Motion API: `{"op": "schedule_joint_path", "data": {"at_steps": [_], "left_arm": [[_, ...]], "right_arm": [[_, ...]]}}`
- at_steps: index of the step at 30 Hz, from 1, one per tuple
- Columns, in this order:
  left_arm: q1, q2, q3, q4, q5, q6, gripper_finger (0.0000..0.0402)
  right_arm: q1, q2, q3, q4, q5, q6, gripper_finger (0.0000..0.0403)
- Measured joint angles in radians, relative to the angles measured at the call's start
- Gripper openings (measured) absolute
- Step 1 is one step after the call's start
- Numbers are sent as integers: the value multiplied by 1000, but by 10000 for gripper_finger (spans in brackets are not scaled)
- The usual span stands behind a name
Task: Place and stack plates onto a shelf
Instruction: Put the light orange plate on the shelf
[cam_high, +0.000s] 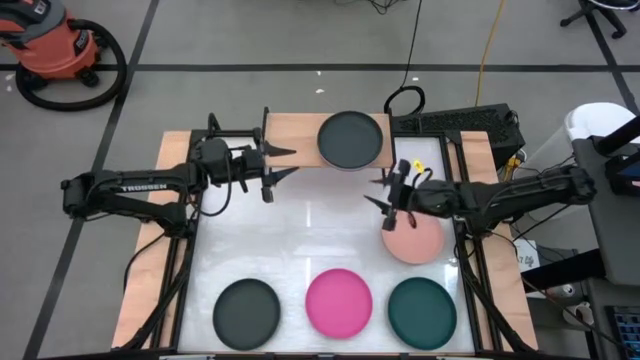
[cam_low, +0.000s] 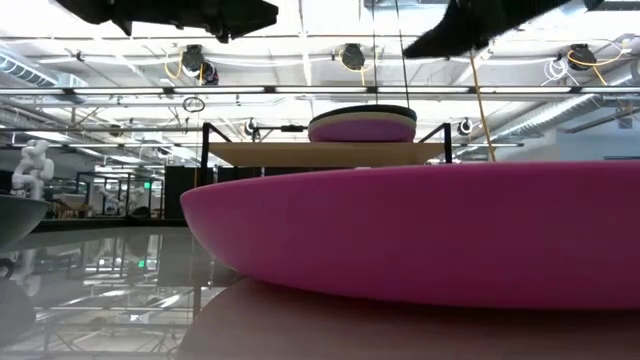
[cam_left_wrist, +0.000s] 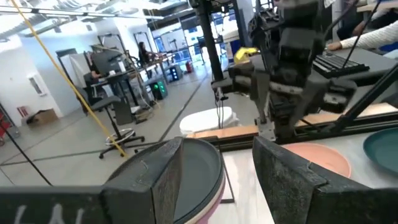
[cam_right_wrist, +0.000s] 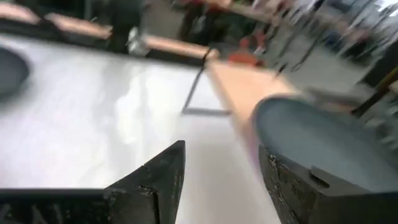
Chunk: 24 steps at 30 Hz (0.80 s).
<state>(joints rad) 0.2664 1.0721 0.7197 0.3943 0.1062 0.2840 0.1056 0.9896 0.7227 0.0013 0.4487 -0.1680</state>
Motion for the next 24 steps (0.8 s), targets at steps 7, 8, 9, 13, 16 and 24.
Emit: {"op": "schedule_joint_path", "data": {"at_steps": [7, 8, 9, 13, 16, 24], "left_arm": [[0, 0, 0, -25, 0, -6, 200], [0, 0, 0, -26, 0, -6, 200], [0, 0, 0, -27, 0, -6, 200], [0, 0, 0, -32, 0, -6, 200], [0, 0, 0, -32, 0, -6, 200], [0, 1, 0, -33, 0, -8, 200]], "right_arm": [[0, 62, 0, -191, -36, 263, 187], [1, 72, 0, -226, -42, 292, 187], [1, 82, 0, -255, -61, 315, 187], [1, 116, 0, -338, -119, 416, 187], [2, 142, 0, -365, -177, 487, 187], [43, 205, 0, -406, -217, 557, 187]]}}
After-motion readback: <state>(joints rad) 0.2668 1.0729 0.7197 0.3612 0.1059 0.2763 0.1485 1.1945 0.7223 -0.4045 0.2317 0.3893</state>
